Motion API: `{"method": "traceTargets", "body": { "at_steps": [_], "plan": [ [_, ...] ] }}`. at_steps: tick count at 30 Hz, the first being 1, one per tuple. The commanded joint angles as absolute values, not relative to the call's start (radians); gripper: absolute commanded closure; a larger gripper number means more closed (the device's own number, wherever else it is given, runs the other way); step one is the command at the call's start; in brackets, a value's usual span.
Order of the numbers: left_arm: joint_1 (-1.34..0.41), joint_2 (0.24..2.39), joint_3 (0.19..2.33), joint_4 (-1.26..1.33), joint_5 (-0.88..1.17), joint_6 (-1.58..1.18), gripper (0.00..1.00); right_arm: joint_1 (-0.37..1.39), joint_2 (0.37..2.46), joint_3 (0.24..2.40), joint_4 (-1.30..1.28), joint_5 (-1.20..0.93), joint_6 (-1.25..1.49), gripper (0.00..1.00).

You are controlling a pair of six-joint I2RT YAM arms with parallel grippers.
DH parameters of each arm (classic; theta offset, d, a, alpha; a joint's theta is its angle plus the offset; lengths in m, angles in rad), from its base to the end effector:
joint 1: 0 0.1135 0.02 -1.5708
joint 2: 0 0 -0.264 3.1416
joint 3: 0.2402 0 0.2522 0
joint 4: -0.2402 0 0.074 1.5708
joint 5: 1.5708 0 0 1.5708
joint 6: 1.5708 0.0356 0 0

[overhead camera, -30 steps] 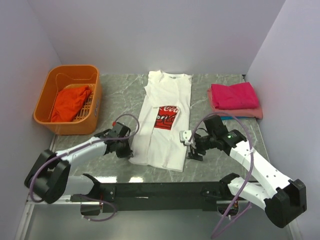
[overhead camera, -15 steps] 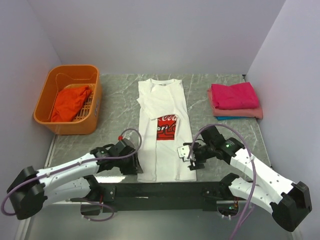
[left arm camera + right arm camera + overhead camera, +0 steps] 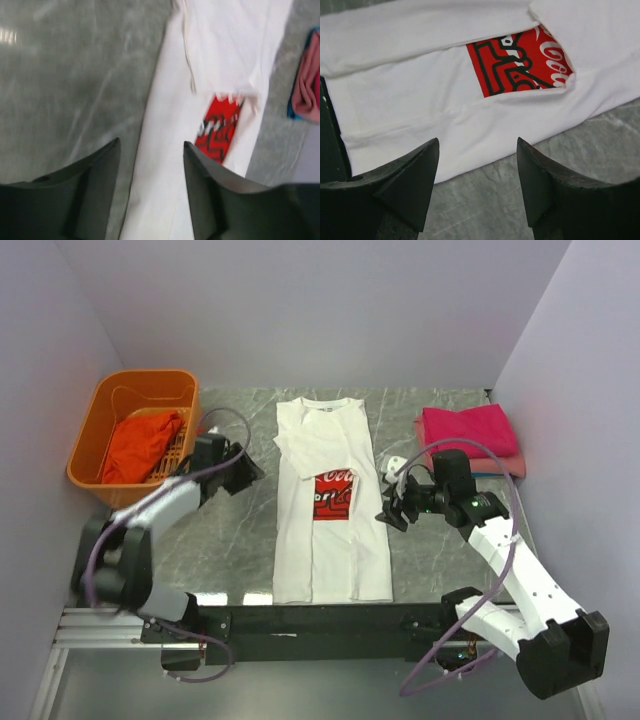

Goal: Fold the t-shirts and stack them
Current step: Fold the tshirt

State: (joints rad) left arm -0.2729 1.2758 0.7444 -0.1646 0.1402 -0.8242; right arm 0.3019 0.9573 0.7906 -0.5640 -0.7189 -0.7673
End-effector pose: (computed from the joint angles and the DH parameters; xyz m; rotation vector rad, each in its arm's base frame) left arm 0.2574 -0.0772 0.2236 -0.5693 2.2982 -0.7188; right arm 0.1788 0.0802 0.2806 -1.3847 1.6411 0.5562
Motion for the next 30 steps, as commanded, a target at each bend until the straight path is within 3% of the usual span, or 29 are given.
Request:
{"method": "traceTargets", "body": {
  "at_steps": [1, 5, 13, 25, 30],
  "plan": [
    [-0.210, 1.592, 0.941, 0.003, 0.279, -0.764, 0.46, 0.258, 1.012, 0.880, -0.465, -0.718, -0.455, 0.32],
    [-0.198, 1.825, 1.164, -0.026, 0.247, -0.802, 0.48, 0.155, 1.074, 0.920, -0.436, -0.796, -0.272, 0.40],
    [-0.196, 2.067, 1.390, -0.109, 0.161, -0.808, 0.57, 0.051, 1.069, 0.884, -0.380, -0.835, -0.239, 0.40],
    [-0.196, 2.236, 1.574, -0.141, 0.199, -0.815, 0.61, 0.051, 1.062, 0.867, -0.402, -0.853, -0.278, 0.40],
    [-0.196, 2.272, 1.614, -0.138, 0.221, -0.825, 0.73, 0.051, 1.058, 0.861, -0.405, -0.859, -0.281, 0.40]
  ]
}}
